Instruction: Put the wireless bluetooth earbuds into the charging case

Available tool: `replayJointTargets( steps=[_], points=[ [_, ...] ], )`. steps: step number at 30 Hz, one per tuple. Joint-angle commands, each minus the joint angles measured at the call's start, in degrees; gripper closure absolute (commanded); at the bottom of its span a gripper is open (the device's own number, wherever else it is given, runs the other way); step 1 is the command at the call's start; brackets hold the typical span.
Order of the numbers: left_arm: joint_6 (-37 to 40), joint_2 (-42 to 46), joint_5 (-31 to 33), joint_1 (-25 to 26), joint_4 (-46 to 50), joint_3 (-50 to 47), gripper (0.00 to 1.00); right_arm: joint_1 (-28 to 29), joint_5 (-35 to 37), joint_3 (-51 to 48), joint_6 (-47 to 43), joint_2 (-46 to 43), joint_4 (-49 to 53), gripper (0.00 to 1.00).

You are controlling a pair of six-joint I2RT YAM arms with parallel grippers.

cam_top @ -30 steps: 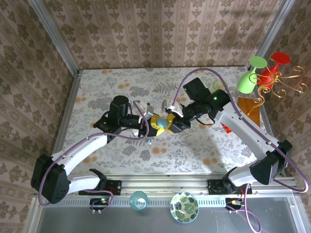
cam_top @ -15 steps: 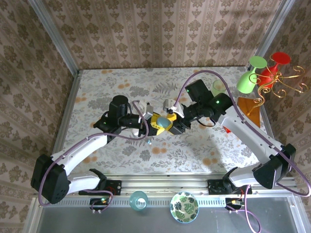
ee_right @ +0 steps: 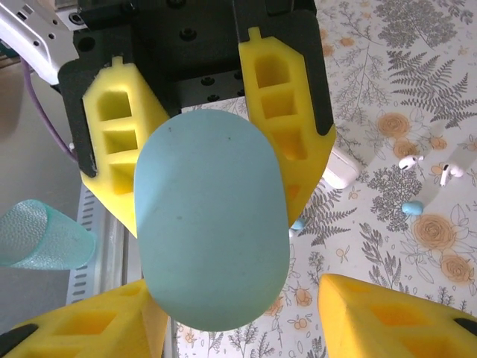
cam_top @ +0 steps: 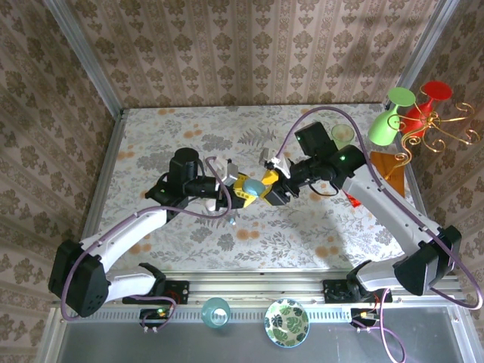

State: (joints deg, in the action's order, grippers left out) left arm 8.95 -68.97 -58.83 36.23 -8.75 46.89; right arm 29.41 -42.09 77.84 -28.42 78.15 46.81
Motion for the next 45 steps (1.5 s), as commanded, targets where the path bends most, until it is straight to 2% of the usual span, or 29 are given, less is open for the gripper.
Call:
replayJointTargets(
  steps=[1,12,16,22,26,27,31,35,38,42,45],
  points=[
    [2.6,-0.5,-4.2,0.3,1.9,-1.3,0.76,-1.5,-0.4,-0.5,2.3,-1.8,-5.5,0.44],
    [2.4,-0.3,-4.2,-0.3,0.8,-2.0,0.77,-2.8,-0.8,-2.0,3.9,-2.9,-8.5,0.39],
    [1.2,-0.3,-3.4,-0.7,-1.5,-2.8,0.77,-2.8,-3.5,-2.7,2.7,-3.8,-8.8,0.27],
    [-3.5,-0.6,-0.6,-3.0,-9.5,-5.3,0.77,-2.8,-6.6,-6.0,5.7,-7.6,-15.5,0.07],
    [-5.4,0.0,1.5,-5.4,-13.3,-7.3,0.79,-4.0,-5.2,-10.2,14.3,-10.6,-26.1,0.05],
    [-5.6,0.3,2.0,-5.9,-13.6,-7.8,0.79,-4.3,-3.2,-11.0,17.1,-11.0,-28.4,0.01],
    [-4.4,2.5,5.2,-8.9,-15.2,-11.3,0.78,-4.6,16.4,-16.4,32.9,-12.9,-38.7,0.0],
    [-6.2,4.3,8.5,-13.6,-21.5,-16.0,0.78,-4.7,23.4,-21.3,39.1,-14.3,-42.7,0.0],
    [-8.4,5.3,11.3,-16.2,-27.5,-19.3,0.78,-6.6,20.7,-23.3,46.1,-12.8,-44.5,0.0],
    [-8.1,6.8,16.2,-17.6,-30.2,-21.3,0.78,-6.5,16.4,-28.4,51.7,-10.1,-52.7,0.0],
    [-8.2,7.9,20.1,-18.1,-30.5,-22.0,0.77,-5.6,18.1,-28.8,55.4,-6.8,-51.9,0.04]
  ],
)
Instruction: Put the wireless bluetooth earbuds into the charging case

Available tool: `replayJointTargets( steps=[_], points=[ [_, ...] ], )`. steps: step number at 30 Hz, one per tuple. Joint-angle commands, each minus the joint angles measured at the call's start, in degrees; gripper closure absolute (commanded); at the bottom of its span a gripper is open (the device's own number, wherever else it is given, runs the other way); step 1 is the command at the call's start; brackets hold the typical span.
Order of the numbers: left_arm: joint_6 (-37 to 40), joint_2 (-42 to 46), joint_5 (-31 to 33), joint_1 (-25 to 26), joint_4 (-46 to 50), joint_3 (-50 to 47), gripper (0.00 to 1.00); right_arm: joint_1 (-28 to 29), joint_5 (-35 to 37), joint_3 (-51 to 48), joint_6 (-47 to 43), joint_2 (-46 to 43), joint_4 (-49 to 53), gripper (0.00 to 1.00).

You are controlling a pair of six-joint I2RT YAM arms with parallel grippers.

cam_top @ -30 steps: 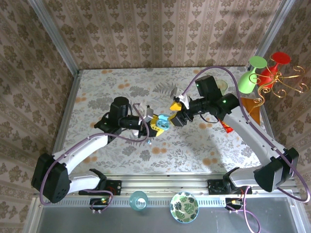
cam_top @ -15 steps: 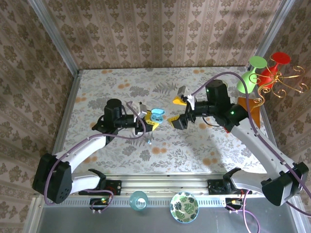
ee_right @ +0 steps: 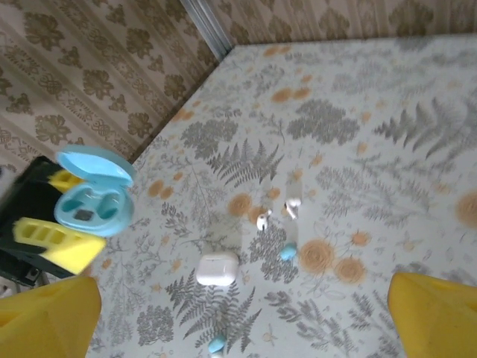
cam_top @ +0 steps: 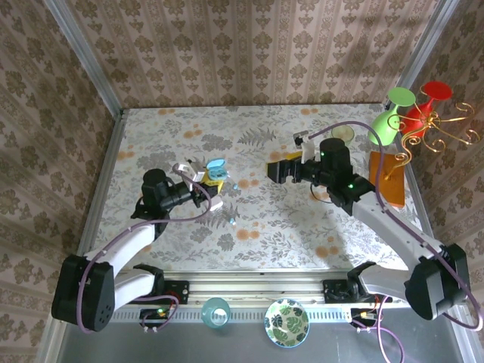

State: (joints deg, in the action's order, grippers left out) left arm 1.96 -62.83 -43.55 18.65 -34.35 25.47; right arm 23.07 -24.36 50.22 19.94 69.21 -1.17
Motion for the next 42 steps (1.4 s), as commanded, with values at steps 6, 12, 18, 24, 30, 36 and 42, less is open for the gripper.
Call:
replayJointTargets(
  steps=[6,12,18,24,30,36,42],
  points=[
    [-1.0,4.1,11.5,-0.5,-5.0,-2.0,0.78,7.2,10.4,-0.9,9.1,9.3,-0.6,0.15],
    [-1.2,4.1,13.7,-0.5,-7.6,-2.9,0.78,12.4,15.3,3.4,11.6,20.6,1.0,0.28],
    [-2.0,4.8,16.3,-0.5,-9.7,-4.2,0.78,18.0,15.8,10.4,11.4,29.8,4.8,0.4],
    [-2.5,4.2,21.8,-0.6,-12.0,-5.3,0.78,24.0,22.9,16.2,8.3,34.8,13.8,0.44],
    [-2.2,3.8,27.1,-1.3,-11.7,-5.2,0.77,28.5,30.3,20.6,5.9,39.3,20.3,0.45],
    [-2.7,3.1,29.8,-2.2,-10.3,-4.7,0.77,30.7,34.3,24.4,3.7,42.5,23.9,0.45],
    [-3.1,2.7,29.6,-2.4,-9.8,-4.5,0.77,32.2,35.9,27.1,1.5,45.4,26.8,0.45]
  ],
)
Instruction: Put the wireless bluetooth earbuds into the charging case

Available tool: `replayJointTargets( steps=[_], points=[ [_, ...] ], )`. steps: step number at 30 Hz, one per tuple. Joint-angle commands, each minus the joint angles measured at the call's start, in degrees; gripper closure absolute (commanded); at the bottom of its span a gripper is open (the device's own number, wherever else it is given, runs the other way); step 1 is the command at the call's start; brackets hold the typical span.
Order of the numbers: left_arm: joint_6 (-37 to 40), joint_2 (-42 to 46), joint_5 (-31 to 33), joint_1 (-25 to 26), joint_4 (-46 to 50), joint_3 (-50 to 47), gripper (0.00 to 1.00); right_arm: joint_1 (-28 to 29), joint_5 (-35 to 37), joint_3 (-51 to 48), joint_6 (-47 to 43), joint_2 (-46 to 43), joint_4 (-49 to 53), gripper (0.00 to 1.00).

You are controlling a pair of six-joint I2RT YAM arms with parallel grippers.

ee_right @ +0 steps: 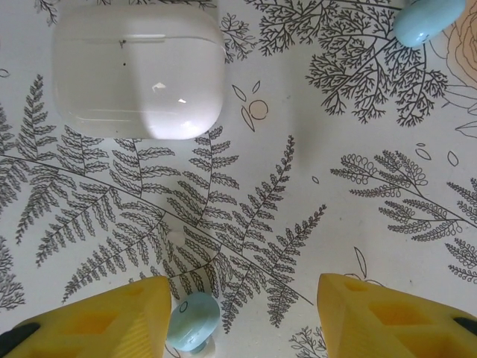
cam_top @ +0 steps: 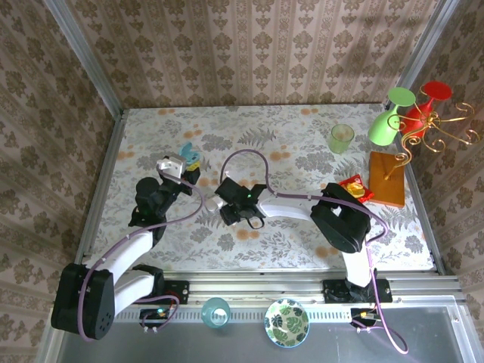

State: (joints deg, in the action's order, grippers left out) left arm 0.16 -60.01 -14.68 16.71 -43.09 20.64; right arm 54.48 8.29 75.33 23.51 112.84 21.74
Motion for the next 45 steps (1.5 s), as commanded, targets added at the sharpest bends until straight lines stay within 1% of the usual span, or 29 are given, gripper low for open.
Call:
replayJointTargets(
  steps=[1,9,20,23,26,34,36,42,45],
  points=[
    [-1.4,-0.1,0.7,-0.5,-1.0,0.3,0.77,1.0,3.6,2.4,-2.6,2.2,4.4,0.45],
    [-1.6,-0.1,0.5,-0.5,-0.9,0.1,0.77,2.5,5.7,4.0,-4.7,3.9,7.8,0.46],
    [-2.1,-0.3,0.0,-0.5,-1.0,-0.3,0.78,2.5,8.6,1.0,-4.2,0.7,8.7,0.49],
    [-2.3,-0.5,-0.2,-0.5,-1.0,-0.2,0.78,2.4,9.6,0.9,-3.7,0.2,10.5,0.5],
    [-2.4,-0.9,-0.4,-0.5,-1.2,0.0,0.77,2.1,9.7,0.7,-3.0,0.2,10.5,0.54],
    [-2.6,-1.8,-0.7,-0.5,-1.6,0.6,0.78,1.9,9.3,3.1,-3.3,0.8,11.2,0.54],
    [-2.3,-1.8,-0.4,-0.5,-1.4,0.6,0.77,2.1,10.0,3.9,-3.0,1.1,11.8,0.54],
    [-1.9,-2.0,0.2,-0.8,-0.4,1.2,0.77,3.5,15.7,7.2,-2.7,3.1,16.2,0.55],
    [-1.7,-2.1,0.1,-1.1,-0.1,1.5,0.78,4.3,16.8,8.4,-2.1,3.5,17.0,0.54]
  ],
)
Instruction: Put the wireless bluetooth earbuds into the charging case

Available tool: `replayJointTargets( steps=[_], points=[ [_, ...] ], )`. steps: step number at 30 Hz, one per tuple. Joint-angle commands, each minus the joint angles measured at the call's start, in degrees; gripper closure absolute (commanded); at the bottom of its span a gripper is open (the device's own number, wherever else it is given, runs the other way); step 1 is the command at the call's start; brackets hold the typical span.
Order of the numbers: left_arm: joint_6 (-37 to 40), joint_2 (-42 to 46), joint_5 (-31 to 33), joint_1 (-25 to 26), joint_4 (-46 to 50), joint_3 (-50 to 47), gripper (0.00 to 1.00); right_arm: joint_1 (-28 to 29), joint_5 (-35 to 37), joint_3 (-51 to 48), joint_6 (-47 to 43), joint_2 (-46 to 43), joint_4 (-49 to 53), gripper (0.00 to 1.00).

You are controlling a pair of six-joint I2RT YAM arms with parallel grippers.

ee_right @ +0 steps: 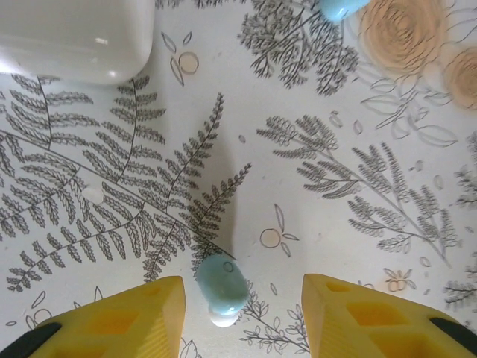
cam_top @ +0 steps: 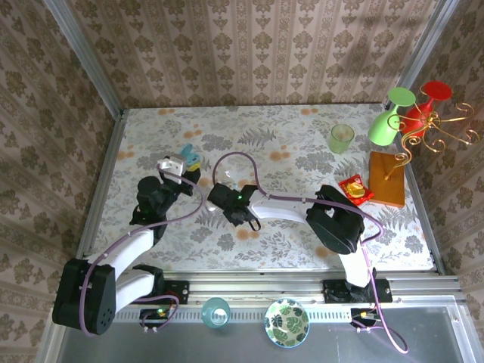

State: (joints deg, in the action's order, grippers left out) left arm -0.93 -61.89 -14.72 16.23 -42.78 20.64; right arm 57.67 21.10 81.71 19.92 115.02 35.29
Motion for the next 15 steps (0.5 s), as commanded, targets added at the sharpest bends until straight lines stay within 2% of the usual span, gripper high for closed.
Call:
replayJointTargets(
  steps=[1,8,11,15],
  points=[
    [-0.5,-0.3,0.1,-0.7,-0.4,1.4,0.78,1.4,4.2,2.6,1.9,1.7,4.0,0.54],
    [-0.7,0.1,0.1,-1.4,-0.4,1.3,0.78,2.3,5.9,5.7,4.9,3.8,6.9,0.55],
    [-0.8,0.2,-0.3,-1.6,-0.2,1.3,0.78,1.6,1.6,2.1,4.2,0.7,2.0,0.56],
    [-0.9,0.2,-0.6,-1.7,-0.2,1.3,0.78,0.5,-4.2,-3.0,-0.4,-4.0,-4.2,0.53]
  ],
)
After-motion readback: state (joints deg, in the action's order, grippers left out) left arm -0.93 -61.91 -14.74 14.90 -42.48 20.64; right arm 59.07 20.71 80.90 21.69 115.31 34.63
